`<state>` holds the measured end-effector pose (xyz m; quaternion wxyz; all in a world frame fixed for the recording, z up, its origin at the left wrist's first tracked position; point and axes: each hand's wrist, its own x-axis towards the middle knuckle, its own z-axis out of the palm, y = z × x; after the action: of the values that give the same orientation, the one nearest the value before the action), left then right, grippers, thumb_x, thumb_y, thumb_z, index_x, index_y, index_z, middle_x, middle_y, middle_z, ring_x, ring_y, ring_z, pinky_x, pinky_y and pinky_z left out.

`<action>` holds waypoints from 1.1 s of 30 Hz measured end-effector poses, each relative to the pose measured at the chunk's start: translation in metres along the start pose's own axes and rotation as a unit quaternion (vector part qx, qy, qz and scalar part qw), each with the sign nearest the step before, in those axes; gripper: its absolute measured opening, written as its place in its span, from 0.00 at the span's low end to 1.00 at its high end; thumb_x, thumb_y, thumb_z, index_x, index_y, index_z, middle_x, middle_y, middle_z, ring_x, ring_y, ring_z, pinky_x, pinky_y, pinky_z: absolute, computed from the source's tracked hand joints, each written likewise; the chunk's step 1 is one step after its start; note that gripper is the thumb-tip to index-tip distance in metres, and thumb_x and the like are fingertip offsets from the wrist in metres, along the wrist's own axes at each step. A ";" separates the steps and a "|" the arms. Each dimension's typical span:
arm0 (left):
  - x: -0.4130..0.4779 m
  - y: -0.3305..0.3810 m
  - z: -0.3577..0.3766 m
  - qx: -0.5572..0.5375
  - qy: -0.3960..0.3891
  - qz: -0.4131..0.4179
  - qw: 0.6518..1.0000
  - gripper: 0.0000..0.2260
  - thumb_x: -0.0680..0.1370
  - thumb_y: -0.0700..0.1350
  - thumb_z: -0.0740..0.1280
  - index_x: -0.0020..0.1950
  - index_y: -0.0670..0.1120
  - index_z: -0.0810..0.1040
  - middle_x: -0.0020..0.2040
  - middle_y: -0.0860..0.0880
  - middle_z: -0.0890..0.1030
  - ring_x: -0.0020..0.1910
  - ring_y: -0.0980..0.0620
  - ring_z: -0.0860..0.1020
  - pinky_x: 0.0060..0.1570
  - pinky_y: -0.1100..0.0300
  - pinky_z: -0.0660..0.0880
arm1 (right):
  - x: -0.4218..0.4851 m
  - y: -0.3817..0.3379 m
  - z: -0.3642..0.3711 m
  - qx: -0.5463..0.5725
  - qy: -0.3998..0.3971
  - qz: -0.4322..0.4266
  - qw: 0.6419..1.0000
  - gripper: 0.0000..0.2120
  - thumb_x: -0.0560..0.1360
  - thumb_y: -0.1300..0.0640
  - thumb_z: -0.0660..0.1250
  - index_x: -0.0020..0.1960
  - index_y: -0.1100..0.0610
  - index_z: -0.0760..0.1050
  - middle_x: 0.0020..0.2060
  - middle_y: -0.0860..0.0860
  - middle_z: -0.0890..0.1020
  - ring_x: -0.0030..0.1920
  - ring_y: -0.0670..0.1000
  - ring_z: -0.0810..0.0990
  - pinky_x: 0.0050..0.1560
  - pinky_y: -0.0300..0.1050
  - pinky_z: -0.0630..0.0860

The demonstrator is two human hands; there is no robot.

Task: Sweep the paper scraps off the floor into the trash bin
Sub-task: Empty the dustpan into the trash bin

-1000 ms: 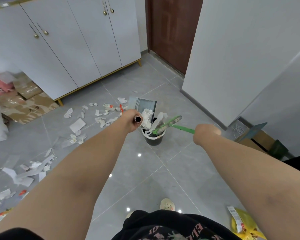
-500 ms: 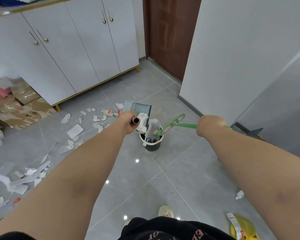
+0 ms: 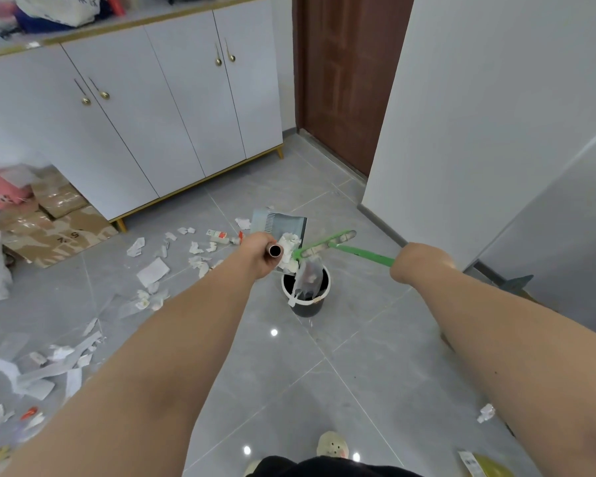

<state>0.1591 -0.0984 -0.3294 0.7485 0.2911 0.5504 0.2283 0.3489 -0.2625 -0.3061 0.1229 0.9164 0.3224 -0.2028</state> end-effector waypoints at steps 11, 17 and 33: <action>0.008 0.007 -0.007 -0.011 -0.033 -0.018 0.999 0.15 0.80 0.30 0.50 0.36 0.44 0.58 0.32 0.47 0.62 0.17 0.56 0.65 0.14 0.70 0.64 | -0.003 -0.022 0.005 0.076 -0.020 0.002 0.997 0.07 0.76 0.59 0.58 0.50 0.57 0.73 0.41 0.51 0.76 0.47 0.55 0.77 0.44 0.42 0.71; 0.010 0.004 -0.010 0.018 -0.034 -0.028 0.999 0.13 0.80 0.30 0.52 0.36 0.42 0.61 0.35 0.47 0.63 0.20 0.55 0.67 0.14 0.70 0.64 | -0.010 -0.037 0.029 -0.027 -0.024 0.003 0.999 0.15 0.77 0.61 0.59 0.62 0.55 0.74 0.56 0.51 0.79 0.58 0.53 0.78 0.52 0.44 0.75; 0.005 0.001 -0.009 0.044 -0.020 -0.017 0.999 0.14 0.80 0.31 0.52 0.36 0.44 0.62 0.32 0.47 0.62 0.23 0.55 0.65 0.15 0.71 0.63 | -0.015 -0.006 0.030 -0.124 -0.027 0.032 0.991 0.16 0.77 0.61 0.61 0.64 0.53 0.73 0.58 0.49 0.77 0.60 0.52 0.76 0.53 0.44 0.73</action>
<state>0.1521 -0.0931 -0.3343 0.7499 0.3189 0.5492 0.1854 0.3251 -0.2765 -0.3262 0.2507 0.8982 0.3120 -0.1820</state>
